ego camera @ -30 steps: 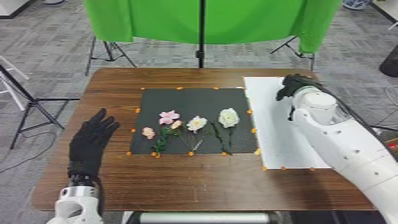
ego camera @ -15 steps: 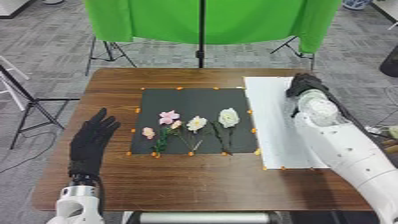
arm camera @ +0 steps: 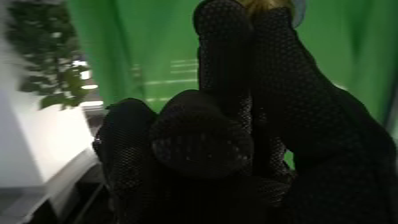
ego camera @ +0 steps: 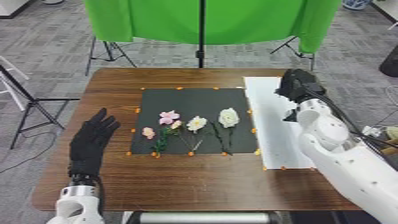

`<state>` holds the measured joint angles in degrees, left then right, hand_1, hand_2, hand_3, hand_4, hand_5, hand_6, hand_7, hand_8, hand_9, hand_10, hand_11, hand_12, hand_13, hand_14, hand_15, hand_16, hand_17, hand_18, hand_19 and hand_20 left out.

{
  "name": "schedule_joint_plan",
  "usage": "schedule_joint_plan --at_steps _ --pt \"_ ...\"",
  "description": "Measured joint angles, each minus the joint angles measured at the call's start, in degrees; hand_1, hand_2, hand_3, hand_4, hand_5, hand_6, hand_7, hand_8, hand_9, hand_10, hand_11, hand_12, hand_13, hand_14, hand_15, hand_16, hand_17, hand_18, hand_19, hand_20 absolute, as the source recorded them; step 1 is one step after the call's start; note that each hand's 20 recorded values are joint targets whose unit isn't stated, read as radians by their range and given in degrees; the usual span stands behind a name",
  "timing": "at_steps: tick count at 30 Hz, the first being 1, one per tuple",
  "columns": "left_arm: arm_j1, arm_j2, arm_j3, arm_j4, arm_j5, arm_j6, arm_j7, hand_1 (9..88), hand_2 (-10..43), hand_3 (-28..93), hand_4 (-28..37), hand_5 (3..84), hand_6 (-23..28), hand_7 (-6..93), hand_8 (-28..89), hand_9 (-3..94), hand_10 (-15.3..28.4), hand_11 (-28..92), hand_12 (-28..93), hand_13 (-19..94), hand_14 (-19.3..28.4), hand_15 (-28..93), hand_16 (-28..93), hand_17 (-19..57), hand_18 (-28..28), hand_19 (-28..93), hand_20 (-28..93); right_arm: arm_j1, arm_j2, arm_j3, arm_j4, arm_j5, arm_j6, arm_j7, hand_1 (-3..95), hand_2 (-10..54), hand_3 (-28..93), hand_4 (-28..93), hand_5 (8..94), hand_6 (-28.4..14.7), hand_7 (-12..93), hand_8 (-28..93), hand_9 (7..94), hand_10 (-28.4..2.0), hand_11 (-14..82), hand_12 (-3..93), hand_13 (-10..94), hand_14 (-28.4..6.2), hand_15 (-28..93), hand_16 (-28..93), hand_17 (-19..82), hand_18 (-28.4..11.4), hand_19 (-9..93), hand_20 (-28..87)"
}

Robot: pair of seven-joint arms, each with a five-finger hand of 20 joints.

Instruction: Arrange flowers

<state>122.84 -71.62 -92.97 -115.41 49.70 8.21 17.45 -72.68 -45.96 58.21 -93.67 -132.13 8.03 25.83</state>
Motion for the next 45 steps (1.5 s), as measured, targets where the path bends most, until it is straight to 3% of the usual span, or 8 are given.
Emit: schedule_joint_plan --at_steps 8,16,20,25,33,36,38,45 --pt "0.1 -0.01 0.03 -0.04 0.62 0.00 -0.09 20.0 -0.4 72 -28.0 41.1 4.3 9.7 -6 41.1 12.7 17 11 31 17.3 28 -1 2.9 13.2 10 20 -9.5 1.1 2.5 -14.1 2.5 -3.5 -2.0 59.7 -9.5 61 -22 79.7 2.1 25 7 93.7 -7.0 10.6 38.0 93 -0.1 59 33 68 -10.2 93 56" --pt "0.0 -0.08 0.08 -0.05 1.06 -0.11 -0.19 19.9 -0.3 72 -27.9 41.1 4.3 9.7 -6 41.0 12.6 17 11 31 17.3 27 -2 2.9 13.2 11 20 -13.4 -3.4 0.7 -13.6 4.0 -4.1 -2.7 57.0 -9.5 60 -21 77.3 2.1 24 6 92.3 -7.7 8.1 38.9 92 -0.4 60 34 68 -10.3 93 56" --pt "0.1 -0.08 0.08 -0.08 1.07 -0.11 -0.19 19.9 -0.3 72 -27.8 41.2 4.3 9.8 -6 41.0 12.6 17 11 31 17.3 27 -1 2.9 13.2 10 20 -14.1 -3.7 0.8 -13.4 4.8 -4.9 -2.8 53.5 -9.5 57 -18 74.7 1.0 22 6 87.5 -9.0 15.1 32.9 91 -0.5 60 34 67 -10.2 93 56" --pt "0.1 -0.08 0.05 -0.10 1.10 -0.11 -0.19 19.8 -0.5 72 -27.8 41.1 4.2 9.7 -6 41.0 12.6 17 11 31 17.3 27 -1 2.9 13.2 10 20 -15.8 -3.7 2.8 -14.2 6.1 -8.0 -2.8 37.1 -9.5 68 -22 69.5 0.8 20 -10 81.4 -11.9 23.4 21.2 91 -1.3 59 33 67 -10.1 93 55" --pt "0.2 -0.12 0.00 -0.12 1.14 -0.10 -0.20 19.8 -0.6 72 -27.8 41.1 4.3 9.6 -6 41.0 12.5 17 11 31 17.3 27 -1 2.9 13.2 11 20 -18.1 -3.8 5.1 -15.7 7.6 -10.1 -2.9 18.2 -9.5 62 -16 66.8 -1.5 15 -9 78.2 -14.4 21.3 20.8 88 -5.2 55 32 61 -13.1 93 48" --pt "0.2 -0.12 0.02 -0.12 1.16 -0.11 -0.22 19.9 -0.5 72 -28.0 41.1 4.3 9.6 -6 41.0 12.6 17 11 31 17.2 27 -1 2.9 13.2 11 20 -19.8 -4.5 7.8 -16.5 9.3 -10.0 -3.3 13.1 -4.3 63 -14 63.8 -3.0 13 -8 70.0 -17.9 16.7 19.9 72 -14.3 45 27 43 -19.7 79 40" --pt "0.2 -0.15 0.02 -0.12 1.21 -0.12 -0.24 19.9 -0.5 72 -27.9 41.1 4.2 9.7 -6 41.0 12.5 17 11 31 17.2 27 -1 2.9 13.2 11 20 -21.8 -5.9 11.3 -17.4 13.5 -9.4 -3.9 15.0 -1.4 67 -15 61.5 -3.5 14 -8 61.6 -18.6 13.5 18.7 56 -18.2 34 23 27 -20.2 60 37" --pt "0.2 -0.16 0.11 -0.22 2.09 -0.17 -0.60 20.0 -0.1 72 -28.0 41.3 4.3 9.8 -6 41.0 12.7 17 11 31 17.3 27 -1 2.8 13.2 11 20 -30.9 -13.7 27.1 -20.9 37.9 -8.6 -15.1 14.9 -1.0 72 -15 57.3 -2.1 15 -9 54.0 -16.7 8.8 17.3 45 -17.2 15 25 20 -17.3 30 30"
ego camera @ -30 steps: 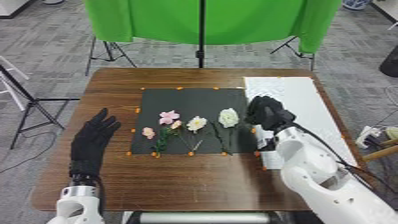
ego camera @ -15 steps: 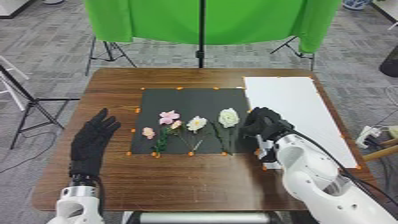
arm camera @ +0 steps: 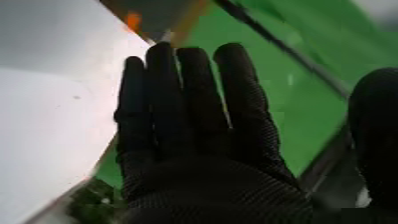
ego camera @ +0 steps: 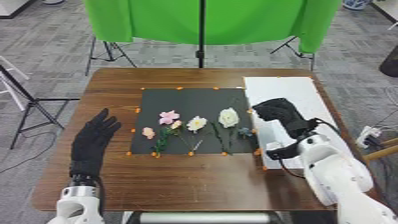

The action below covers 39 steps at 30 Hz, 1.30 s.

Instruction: Arrange flowers

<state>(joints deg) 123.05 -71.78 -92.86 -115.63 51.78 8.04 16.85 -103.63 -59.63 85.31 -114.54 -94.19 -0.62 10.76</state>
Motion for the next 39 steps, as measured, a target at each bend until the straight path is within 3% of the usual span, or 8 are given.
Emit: schedule_joint_plan --at_steps 9,14,17,19,20,25,33,39 --pt "0.9 -0.27 0.40 -0.86 8.67 -1.21 -1.14 20.2 0.0 72 -27.9 41.5 4.3 9.8 -6 41.1 12.7 17 11 31 17.4 27 -1 2.8 13.2 11 20 -10.9 -8.3 8.8 -2.1 22.9 -2.5 -16.4 6.8 -1.5 81 -15 48.4 0.5 13 -9 45.7 -14.7 5.3 15.5 32 -13.8 7 20 19 -15.1 8 26" --pt "1.0 -0.32 0.30 -0.95 8.78 -2.72 -1.55 20.1 0.0 72 -27.7 41.6 4.3 9.8 -6 41.2 12.7 17 11 31 17.4 27 -1 2.8 13.2 11 20 -13.2 -11.4 4.0 -1.7 37.0 3.6 -26.4 3.0 -2.6 83 -17 39.3 2.2 12 -9 36.4 -12.3 2.9 12.9 28 -12.2 5 16 19 -14.8 2 24" --pt "1.0 -0.39 0.23 -0.99 8.76 -3.05 -1.54 20.2 0.1 71 -27.7 41.6 4.3 9.7 -6 41.2 12.7 17 11 31 17.4 27 -2 2.9 13.2 11 20 -13.5 -11.7 2.1 -1.7 43.4 5.2 -29.7 2.2 -2.1 83 -17 28.2 2.6 11 -9 34.0 -11.4 2.5 11.7 37 -14.4 11 13 26 -17.2 3 25" --pt "1.0 -0.51 0.17 -1.00 8.76 -3.09 -1.52 20.2 0.1 71 -27.7 41.6 4.3 9.7 -6 41.2 12.7 17 11 31 17.4 27 -2 2.9 13.2 11 20 -13.6 -11.9 2.3 -1.7 46.0 4.7 -29.8 2.4 -1.3 82 -17 22.8 1.8 9 -8 41.3 -12.2 4.8 11.7 48 -15.0 15 12 29 -17.2 4 28" --pt "1.0 -0.59 0.13 -1.00 8.76 -3.09 -1.50 20.2 0.2 71 -27.7 41.6 4.3 9.7 -6 41.2 12.7 17 11 31 17.4 27 -2 2.8 13.2 11 20 -13.7 -11.9 2.6 -1.7 46.5 4.4 -29.6 2.5 -1.0 81 -17 22.8 1.6 9 -8 45.6 -12.9 5.8 12.0 51 -15.1 16 12 30 -17.1 4 29" --pt "0.8 -1.03 0.08 -0.99 8.83 -3.09 -1.47 20.7 0.7 71 -28.0 41.8 4.4 9.7 -6 41.3 12.7 17 11 31 17.4 28 -2 2.8 13.2 11 20 -13.8 -11.9 3.2 -1.8 46.8 3.5 -28.0 2.8 0.3 81 -16 44.9 0.9 13 -9 52.6 -13.9 7.0 12.9 49 -14.9 16 13 28 -16.4 4 32" --pt "0.0 -1.28 0.58 -0.78 8.86 -3.07 -2.34 21.1 1.4 71 -28.1 42.1 4.4 9.8 -6 41.9 13.1 18 11 34 18.2 32 -2 3.5 14.1 22 27 -13.8 -11.9 2.8 -1.8 46.3 3.1 -26.4 3.4 0.8 81 -16 43.6 1.2 14 -9 50.6 -14.1 6.5 13.4 46 -15.2 16 15 27 -16.4 5 32" --pt "-0.6 -1.44 0.91 -0.52 8.89 -3.10 -2.85 21.3 1.7 70 -28.1 43.9 4.7 10.3 -6 52.1 14.7 26 12 35 18.4 34 -3 3.4 13.6 17 24 -13.8 -11.9 1.7 -1.8 46.5 3.2 -26.0 3.6 1.1 81 -16 45.4 1.0 15 -9 52.6 -14.2 7.2 14.7 47 -15.3 16 16 26 -16.5 7 33"
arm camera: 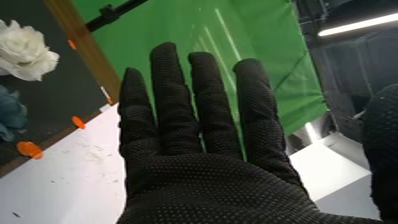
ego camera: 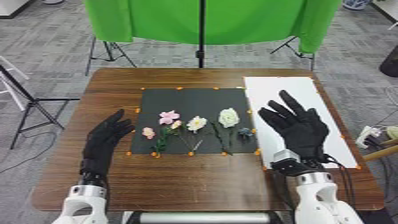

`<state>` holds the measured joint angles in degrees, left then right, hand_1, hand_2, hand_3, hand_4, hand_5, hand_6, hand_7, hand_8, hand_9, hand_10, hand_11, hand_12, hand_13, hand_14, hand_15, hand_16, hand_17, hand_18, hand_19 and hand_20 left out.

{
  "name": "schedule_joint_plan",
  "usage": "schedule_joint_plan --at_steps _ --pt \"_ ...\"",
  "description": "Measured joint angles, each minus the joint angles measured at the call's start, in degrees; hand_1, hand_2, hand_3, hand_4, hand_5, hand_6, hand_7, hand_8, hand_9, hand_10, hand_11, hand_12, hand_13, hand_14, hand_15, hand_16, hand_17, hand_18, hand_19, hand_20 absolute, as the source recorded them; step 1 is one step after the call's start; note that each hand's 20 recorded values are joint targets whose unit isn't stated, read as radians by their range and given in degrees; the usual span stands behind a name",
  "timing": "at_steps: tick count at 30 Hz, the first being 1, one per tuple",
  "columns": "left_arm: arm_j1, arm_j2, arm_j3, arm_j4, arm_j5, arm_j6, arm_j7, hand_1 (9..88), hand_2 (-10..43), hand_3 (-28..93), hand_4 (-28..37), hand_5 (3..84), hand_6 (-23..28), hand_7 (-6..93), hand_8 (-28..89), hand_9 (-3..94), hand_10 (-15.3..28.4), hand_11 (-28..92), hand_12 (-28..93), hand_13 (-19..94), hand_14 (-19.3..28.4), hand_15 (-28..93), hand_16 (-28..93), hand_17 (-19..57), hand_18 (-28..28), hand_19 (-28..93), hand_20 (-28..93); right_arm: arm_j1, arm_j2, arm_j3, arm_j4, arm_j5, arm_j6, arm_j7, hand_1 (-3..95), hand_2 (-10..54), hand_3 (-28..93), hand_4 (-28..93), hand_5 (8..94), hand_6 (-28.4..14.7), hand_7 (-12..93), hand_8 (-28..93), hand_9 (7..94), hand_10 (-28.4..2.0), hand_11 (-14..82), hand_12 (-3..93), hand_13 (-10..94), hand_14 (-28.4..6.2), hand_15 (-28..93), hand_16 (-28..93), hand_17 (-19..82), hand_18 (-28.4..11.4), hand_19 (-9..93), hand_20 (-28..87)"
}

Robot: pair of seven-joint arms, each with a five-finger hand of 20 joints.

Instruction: Arrange flowers

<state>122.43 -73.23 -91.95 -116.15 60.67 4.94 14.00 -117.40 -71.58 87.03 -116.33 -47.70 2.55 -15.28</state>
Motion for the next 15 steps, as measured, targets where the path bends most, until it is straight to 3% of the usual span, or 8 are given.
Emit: schedule_joint_plan --at_steps 7,15 --pt "-1.2 -0.31 0.85 0.44 0.43 -1.01 -0.40 21.6 2.0 70 -28.2 44.3 4.7 10.6 -7 49.1 14.1 25 11 35 18.5 33 -4 3.8 13.5 16 23 0.5 0.0 -0.2 0.0 0.0 -0.1 0.1 3.6 1.4 81 -16 44.2 1.0 15 -9 52.4 -14.3 7.0 15.2 47 -15.3 16 17 26 -16.6 8 33" --pt "-2.1 -0.42 1.70 0.77 0.49 -0.96 0.29 21.6 1.8 71 -28.0 44.3 4.7 10.7 -7 48.4 14.1 24 12 34 18.5 33 -3 3.9 13.5 17 24 1.3 0.5 -0.3 0.0 0.7 -0.1 0.2 3.6 1.6 81 -16 46.0 0.9 15 -9 53.0 -14.4 7.0 15.3 48 -15.4 15 17 26 -16.5 9 33"
